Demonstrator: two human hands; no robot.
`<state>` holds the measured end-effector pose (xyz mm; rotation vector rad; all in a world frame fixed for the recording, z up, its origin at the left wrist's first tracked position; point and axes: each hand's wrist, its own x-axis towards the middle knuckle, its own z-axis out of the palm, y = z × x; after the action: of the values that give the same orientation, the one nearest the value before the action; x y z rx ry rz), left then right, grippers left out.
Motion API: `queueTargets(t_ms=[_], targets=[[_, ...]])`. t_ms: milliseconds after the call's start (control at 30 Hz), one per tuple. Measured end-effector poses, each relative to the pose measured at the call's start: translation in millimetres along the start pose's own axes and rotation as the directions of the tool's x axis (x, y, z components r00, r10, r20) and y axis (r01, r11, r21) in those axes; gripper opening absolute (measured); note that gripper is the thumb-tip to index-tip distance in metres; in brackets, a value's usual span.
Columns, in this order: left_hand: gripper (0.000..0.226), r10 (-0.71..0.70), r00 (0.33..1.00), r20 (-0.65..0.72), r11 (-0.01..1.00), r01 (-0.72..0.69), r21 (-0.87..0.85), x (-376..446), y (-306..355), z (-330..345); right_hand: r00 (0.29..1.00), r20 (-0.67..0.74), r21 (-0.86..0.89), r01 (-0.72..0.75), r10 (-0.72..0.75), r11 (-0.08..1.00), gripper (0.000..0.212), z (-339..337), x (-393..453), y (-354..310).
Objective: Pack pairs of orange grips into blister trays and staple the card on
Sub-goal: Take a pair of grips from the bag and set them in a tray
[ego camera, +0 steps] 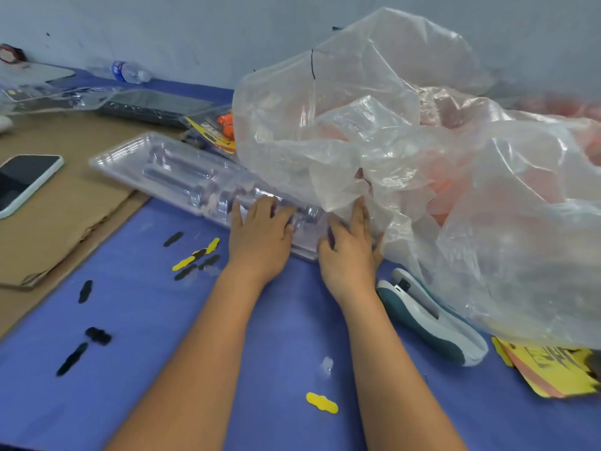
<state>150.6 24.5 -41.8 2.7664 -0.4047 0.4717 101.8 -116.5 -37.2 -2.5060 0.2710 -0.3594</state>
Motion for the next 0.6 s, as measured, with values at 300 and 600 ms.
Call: queueTargets(t_ms=[300,600], targets=[[0.039,0.126,0.984,0.125,0.936,-0.076,-0.344,-6.7,-20.6,-34.3,1.0,0.001,0.099,0.004,-0.004,0.995,0.044,-2.5,0.3,2.6],[0.042,-0.033,0.972,0.234,0.699,0.19,-0.69,-12.4,-16.7,-37.8,0.998,-0.068,0.254,0.028,-0.011,0.967,0.03,-1.2,-2.4,5.1]])
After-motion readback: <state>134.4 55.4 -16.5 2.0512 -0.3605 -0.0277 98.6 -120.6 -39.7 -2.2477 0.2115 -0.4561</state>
